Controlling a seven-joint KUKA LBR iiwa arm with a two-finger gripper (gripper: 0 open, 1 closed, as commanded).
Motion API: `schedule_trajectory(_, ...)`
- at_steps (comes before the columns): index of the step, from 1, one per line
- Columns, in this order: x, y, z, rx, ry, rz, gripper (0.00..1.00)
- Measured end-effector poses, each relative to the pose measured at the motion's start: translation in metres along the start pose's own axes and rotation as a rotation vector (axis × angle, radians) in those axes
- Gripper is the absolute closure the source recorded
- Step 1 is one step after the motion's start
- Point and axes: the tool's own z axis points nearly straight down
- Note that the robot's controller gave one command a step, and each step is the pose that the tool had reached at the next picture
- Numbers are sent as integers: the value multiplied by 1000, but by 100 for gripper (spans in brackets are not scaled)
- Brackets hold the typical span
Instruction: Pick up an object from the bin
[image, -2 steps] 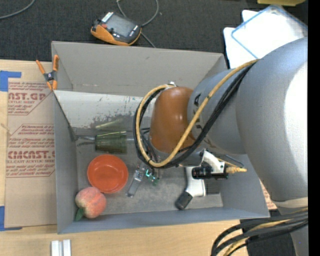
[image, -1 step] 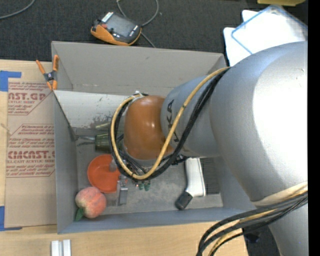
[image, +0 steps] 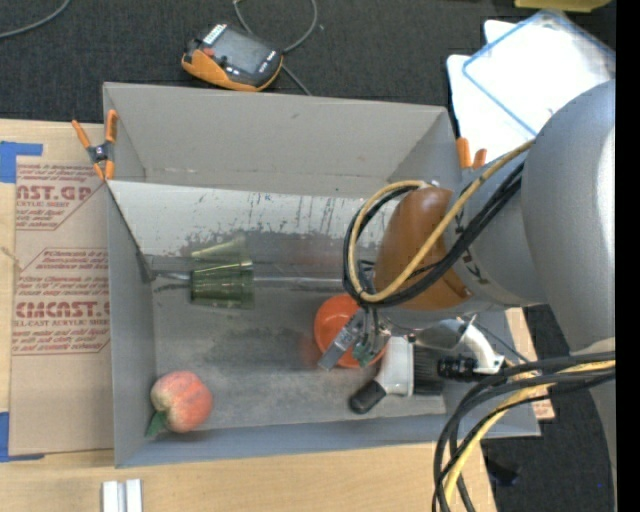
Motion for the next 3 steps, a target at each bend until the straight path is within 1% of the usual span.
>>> schedule_trajectory(3, 0, 0, 0, -1, 1, 0, 100)
